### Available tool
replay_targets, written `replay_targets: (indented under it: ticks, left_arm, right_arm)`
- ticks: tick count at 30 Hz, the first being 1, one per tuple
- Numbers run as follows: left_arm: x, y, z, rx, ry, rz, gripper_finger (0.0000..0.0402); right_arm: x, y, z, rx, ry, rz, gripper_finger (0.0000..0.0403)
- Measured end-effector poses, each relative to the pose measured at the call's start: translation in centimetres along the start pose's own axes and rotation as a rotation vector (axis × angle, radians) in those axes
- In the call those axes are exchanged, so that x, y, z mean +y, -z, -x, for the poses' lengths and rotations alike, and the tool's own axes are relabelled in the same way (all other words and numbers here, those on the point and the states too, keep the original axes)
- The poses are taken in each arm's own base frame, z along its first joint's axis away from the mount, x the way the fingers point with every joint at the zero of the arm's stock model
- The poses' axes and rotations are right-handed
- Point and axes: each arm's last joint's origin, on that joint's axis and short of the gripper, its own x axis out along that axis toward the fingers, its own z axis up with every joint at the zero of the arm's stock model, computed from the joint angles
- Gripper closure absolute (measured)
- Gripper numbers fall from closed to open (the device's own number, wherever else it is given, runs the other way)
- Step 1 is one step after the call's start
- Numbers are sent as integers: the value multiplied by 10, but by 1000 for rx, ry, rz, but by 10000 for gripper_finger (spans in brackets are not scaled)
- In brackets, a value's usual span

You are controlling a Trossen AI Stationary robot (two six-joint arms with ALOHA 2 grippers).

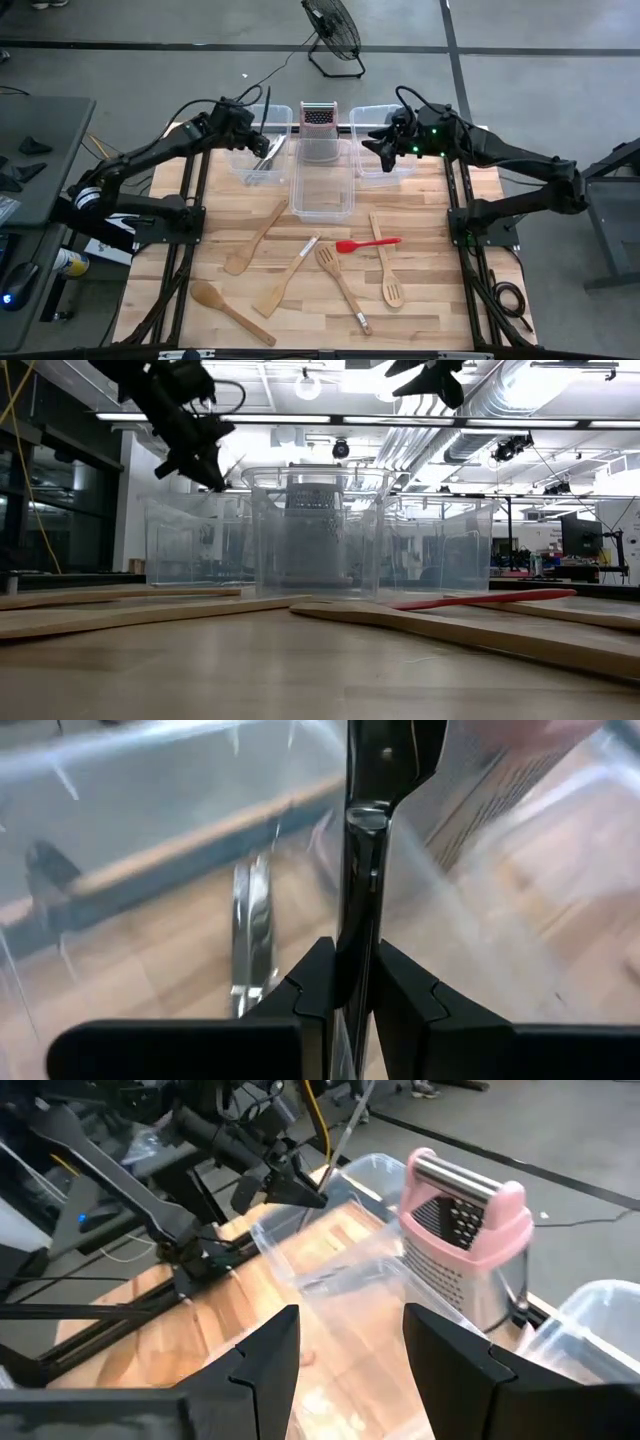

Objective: Pick & Place Kitchen Items
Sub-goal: Put the silver knife into the left transparent bin

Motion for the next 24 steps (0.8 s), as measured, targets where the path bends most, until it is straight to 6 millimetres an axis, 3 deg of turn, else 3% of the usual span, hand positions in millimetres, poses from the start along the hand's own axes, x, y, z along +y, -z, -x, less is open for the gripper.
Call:
replay_targets:
  ticks: [11, 21, 24]
  left_arm:
    - [11, 18, -20, 252, -11, -79, 361]
    - [13, 19, -23, 275, -40, -99, 361]
    - [13, 21, -23, 289, -45, -98, 343]
  right_arm:
    - [-16, 4, 1, 56, 124, -39, 231]
    - [-19, 5, 1, 49, 181, -42, 231]
    - [-19, 5, 1, 49, 182, -40, 231]
